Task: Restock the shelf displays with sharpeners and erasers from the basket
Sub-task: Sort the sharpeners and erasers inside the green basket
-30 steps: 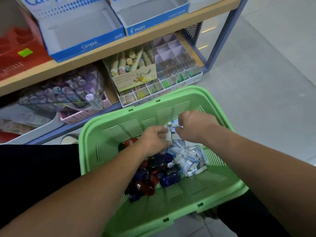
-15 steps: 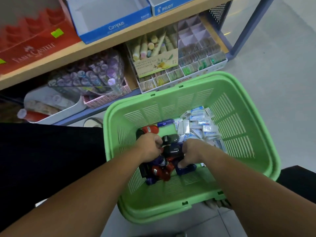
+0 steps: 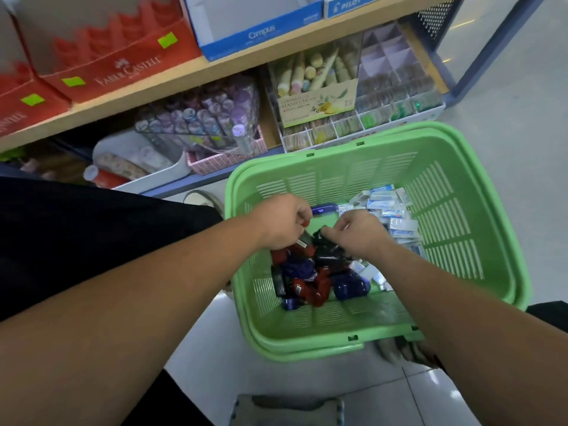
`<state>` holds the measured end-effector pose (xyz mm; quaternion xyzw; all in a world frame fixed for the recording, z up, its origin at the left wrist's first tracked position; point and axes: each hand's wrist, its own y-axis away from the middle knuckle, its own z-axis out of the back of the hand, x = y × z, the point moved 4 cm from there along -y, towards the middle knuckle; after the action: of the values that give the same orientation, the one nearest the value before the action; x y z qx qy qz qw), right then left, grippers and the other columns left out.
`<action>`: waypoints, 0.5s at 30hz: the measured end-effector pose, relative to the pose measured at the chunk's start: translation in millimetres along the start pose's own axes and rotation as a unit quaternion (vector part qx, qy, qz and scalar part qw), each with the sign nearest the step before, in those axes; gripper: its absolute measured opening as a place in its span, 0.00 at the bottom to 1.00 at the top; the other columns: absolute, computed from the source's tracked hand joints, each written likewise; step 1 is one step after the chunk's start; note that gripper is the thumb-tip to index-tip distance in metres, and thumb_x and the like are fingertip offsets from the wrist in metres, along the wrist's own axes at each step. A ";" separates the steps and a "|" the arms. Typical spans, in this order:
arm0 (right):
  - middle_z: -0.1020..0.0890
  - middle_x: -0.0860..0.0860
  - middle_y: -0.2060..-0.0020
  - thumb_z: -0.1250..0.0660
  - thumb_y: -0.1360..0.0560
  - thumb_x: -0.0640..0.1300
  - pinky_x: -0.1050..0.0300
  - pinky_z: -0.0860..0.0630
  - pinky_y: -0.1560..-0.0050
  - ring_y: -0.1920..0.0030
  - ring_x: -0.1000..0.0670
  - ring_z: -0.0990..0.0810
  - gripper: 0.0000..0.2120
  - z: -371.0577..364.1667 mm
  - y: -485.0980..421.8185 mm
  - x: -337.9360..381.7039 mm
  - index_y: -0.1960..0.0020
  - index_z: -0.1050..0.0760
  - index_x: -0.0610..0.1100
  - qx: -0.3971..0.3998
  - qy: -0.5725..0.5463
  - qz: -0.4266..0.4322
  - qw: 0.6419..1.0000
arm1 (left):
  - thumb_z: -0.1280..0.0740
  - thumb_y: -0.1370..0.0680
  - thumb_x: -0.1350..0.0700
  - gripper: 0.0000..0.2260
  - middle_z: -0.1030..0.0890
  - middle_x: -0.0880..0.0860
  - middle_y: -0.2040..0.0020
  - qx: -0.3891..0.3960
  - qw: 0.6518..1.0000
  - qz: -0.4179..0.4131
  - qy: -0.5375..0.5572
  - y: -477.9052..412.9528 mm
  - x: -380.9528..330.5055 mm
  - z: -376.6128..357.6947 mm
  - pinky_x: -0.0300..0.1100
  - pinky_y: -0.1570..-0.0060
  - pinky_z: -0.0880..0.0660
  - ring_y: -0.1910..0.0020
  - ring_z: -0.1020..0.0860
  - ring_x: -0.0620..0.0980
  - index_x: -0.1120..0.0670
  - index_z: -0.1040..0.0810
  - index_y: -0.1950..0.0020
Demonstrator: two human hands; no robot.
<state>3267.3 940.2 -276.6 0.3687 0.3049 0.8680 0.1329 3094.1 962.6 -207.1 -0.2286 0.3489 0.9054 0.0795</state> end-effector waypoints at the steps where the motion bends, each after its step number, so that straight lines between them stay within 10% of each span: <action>1: 0.17 0.47 0.65 0.25 0.26 0.56 0.49 0.16 0.63 0.65 0.45 0.18 0.16 0.0 -2.3 2.0 0.55 0.22 0.43 -0.012 -0.060 -0.008 0.998 | 0.32 0.20 0.63 0.15 0.17 0.52 0.43 -0.010 1.000 -0.011 -0.020 3.8 -0.8 7.6 0.50 0.40 0.20 0.44 0.19 0.52 0.52 0.19 0.35; 6: 0.19 0.44 0.63 0.27 0.23 0.47 0.53 0.22 0.65 0.64 0.46 0.21 0.11 0.0 -9.5 9.6 0.51 0.23 0.40 0.003 -0.190 -0.027 0.981 | 0.34 0.19 0.59 0.13 0.16 0.49 0.42 -0.078 0.984 -0.081 -0.139 32.0 0.3 59.2 0.49 0.42 0.21 0.44 0.19 0.50 0.50 0.18 0.36; 11: 0.17 0.46 0.63 0.23 0.29 0.43 0.47 0.18 0.48 0.57 0.43 0.17 0.09 -24.2 -17.0 18.9 0.61 0.22 0.43 0.059 -0.022 0.033 0.997 | 0.31 0.22 0.53 0.09 0.17 0.51 0.51 -0.279 0.926 -0.150 -0.206 51.2 11.4 102.8 0.50 0.51 0.21 0.51 0.20 0.54 0.53 0.16 0.45; 15: 0.25 0.49 0.40 0.19 0.36 0.58 0.47 0.23 0.36 0.41 0.44 0.21 0.33 -64.4 5.1 32.8 0.36 0.24 0.49 0.183 0.177 0.075 0.964 | 0.29 0.24 0.53 0.10 0.18 0.51 0.52 -0.247 0.927 -0.203 -0.195 46.9 18.2 89.0 0.51 0.49 0.22 0.51 0.21 0.55 0.54 0.17 0.44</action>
<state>3198.1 923.5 -290.0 0.2490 0.4487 0.8563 -0.0580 3032.0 986.9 -129.7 -0.1256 0.0375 0.9542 0.2691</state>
